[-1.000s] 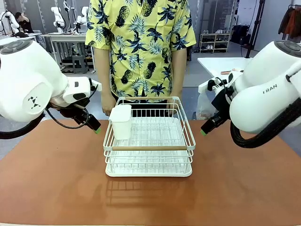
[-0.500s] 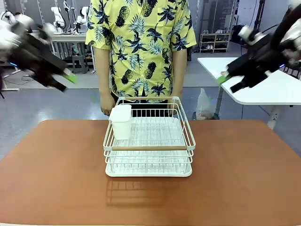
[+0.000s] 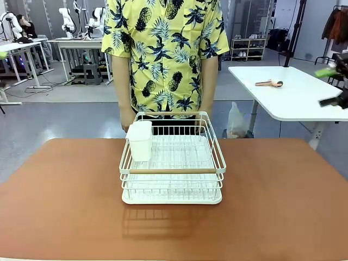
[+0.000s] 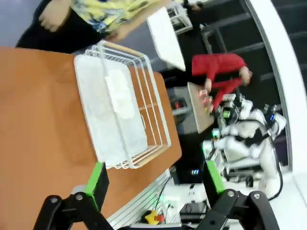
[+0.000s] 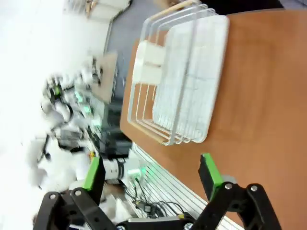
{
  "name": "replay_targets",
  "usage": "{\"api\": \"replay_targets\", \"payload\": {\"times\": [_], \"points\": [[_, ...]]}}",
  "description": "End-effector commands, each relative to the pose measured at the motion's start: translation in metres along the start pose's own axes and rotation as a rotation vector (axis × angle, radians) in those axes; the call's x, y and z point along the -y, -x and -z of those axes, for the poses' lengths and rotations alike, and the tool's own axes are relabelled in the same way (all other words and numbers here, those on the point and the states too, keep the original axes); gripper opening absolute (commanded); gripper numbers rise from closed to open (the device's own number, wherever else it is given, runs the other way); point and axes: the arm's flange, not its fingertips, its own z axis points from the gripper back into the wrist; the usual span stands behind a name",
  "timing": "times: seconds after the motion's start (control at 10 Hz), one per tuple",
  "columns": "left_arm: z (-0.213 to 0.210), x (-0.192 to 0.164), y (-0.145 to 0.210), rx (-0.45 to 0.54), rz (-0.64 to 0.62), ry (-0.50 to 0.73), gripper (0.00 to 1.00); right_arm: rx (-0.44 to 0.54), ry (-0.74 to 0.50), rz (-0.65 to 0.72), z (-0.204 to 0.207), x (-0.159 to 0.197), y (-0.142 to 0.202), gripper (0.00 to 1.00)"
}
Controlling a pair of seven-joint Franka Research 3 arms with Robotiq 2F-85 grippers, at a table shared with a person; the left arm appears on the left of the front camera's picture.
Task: Clean the table.
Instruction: Pick up the Lint Roller when the human hands it over.
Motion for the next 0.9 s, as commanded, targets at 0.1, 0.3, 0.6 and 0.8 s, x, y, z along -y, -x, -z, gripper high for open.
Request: {"api": "replay_targets", "payload": {"times": [0.1, 0.3, 0.6, 0.8], "points": [[-0.041, -0.033, 0.012, 0.120, -0.150, 0.019, 1.00, 0.017, -0.016, 0.076, -0.024, 0.031, -0.008, 1.00], [-0.065, -0.033, 0.020, 0.162, -0.147, -0.003, 1.00, 0.027, 0.020, 0.092, -0.038, 0.048, 0.000, 1.00], [-0.087, -0.031, 0.026, 0.205, -0.177, -0.054, 1.00, 0.078, 0.025, 0.136, -0.050, 0.070, 0.008, 1.00], [-0.095, -0.031, 0.030, 0.221, -0.202, -0.080, 1.00, 0.127, 0.030, 0.135, -0.071, 0.070, 0.018, 1.00]]}}
